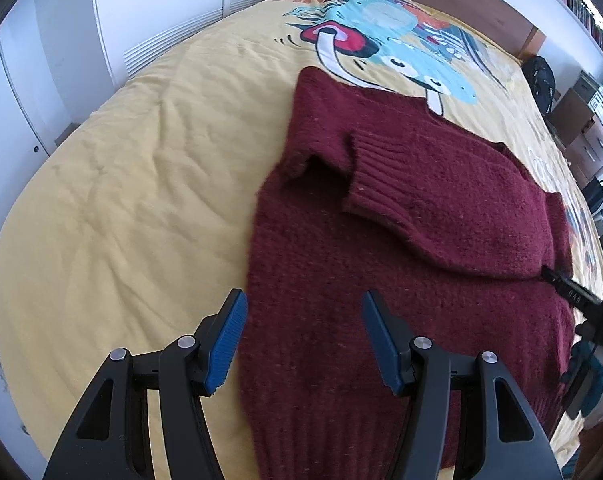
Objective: Fold small clothes
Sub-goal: 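Open the right gripper to lay the sleeve on the body and withdraw, then move both grippers to the sweater hem ribbing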
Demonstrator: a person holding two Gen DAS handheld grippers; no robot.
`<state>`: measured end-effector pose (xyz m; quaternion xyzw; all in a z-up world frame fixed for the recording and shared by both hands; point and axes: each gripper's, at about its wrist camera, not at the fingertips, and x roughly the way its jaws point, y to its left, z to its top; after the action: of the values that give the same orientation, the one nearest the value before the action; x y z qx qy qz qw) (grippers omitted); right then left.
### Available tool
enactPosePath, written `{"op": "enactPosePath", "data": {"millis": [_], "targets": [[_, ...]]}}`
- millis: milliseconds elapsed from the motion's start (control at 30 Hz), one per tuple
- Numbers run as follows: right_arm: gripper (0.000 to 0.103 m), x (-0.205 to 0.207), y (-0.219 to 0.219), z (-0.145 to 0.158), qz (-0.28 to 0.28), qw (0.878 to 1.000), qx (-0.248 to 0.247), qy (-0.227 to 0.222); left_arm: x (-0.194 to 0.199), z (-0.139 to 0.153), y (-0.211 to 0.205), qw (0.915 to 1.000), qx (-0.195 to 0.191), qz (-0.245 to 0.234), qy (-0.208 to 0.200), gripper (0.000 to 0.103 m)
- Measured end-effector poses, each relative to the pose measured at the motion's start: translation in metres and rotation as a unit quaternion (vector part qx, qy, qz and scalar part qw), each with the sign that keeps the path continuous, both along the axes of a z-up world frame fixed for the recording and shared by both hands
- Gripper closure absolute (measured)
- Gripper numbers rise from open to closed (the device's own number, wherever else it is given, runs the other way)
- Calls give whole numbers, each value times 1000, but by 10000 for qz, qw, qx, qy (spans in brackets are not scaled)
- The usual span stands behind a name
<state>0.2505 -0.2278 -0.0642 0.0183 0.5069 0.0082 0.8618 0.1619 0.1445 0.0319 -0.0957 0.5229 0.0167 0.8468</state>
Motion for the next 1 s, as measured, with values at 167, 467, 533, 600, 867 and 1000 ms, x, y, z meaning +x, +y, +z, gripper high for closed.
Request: {"op": "enactPosePath", "data": {"millis": [167,467,533,600,867,1000], "targets": [[45,-11,2,-4,78,9998,-61,186,-3,6,-14,9998,50,-154,-68,49],[45,-49,11,17,204,9997,21,112,-12,28,-24,9995,93,-271,-114,49],[45,-60,13,21,243,9996,48,104,-15,32,-26,9995,96,-283,-118,49],[45,-74,14,26,268,9996,74,84,-21,38,-30,9994,122,-297,-136,49],[40,-121,2,46,202,9997,170,-9,-41,47,-39,9993,179,-297,-111,49],[37,-142,-9,52,155,9996,235,-39,-49,46,-42,9993,231,-277,-26,49]]}}
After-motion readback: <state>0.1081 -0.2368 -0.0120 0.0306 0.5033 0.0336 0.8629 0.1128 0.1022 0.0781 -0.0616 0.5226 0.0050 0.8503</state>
